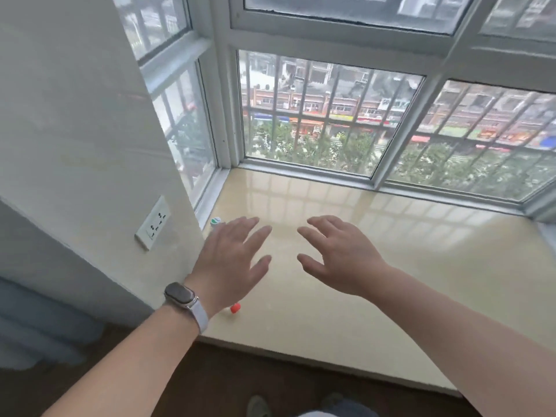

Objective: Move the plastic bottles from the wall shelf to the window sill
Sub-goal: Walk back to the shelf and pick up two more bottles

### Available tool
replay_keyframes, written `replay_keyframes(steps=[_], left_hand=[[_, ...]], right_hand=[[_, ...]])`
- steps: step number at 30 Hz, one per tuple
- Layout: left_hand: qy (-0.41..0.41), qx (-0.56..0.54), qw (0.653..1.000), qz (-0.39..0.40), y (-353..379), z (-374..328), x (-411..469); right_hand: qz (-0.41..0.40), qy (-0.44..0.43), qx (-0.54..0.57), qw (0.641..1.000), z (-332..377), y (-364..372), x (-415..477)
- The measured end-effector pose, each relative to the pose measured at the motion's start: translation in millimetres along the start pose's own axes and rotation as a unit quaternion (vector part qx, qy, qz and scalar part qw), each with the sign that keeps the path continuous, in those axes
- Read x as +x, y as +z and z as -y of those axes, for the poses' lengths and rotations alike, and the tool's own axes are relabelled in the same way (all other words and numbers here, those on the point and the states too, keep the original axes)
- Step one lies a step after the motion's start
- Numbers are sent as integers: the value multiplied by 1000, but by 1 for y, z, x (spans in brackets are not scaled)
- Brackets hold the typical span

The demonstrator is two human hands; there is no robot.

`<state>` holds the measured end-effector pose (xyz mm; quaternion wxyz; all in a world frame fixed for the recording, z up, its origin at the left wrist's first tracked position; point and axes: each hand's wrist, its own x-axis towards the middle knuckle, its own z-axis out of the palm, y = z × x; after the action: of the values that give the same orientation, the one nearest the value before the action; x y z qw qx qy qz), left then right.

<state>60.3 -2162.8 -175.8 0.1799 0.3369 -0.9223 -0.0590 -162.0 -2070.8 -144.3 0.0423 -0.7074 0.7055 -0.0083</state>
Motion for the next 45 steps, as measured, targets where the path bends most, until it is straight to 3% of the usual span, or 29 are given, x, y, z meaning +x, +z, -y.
replay_keyframes(steps=[7, 19, 33, 45], left_hand=[[109, -13, 994, 24, 17, -83, 64], [326, -22, 944, 46, 52, -322, 166], [570, -67, 814, 87, 110, -602, 158], [707, -127, 690, 93, 140, -732, 122]], right_hand=[[-23, 95, -21, 995, -70, -21, -78], [-102, 310, 7, 945, -209, -51, -266], [-168, 548, -6, 819, -274, -31, -501], [-211, 698, -48, 683, -252, -12, -610]])
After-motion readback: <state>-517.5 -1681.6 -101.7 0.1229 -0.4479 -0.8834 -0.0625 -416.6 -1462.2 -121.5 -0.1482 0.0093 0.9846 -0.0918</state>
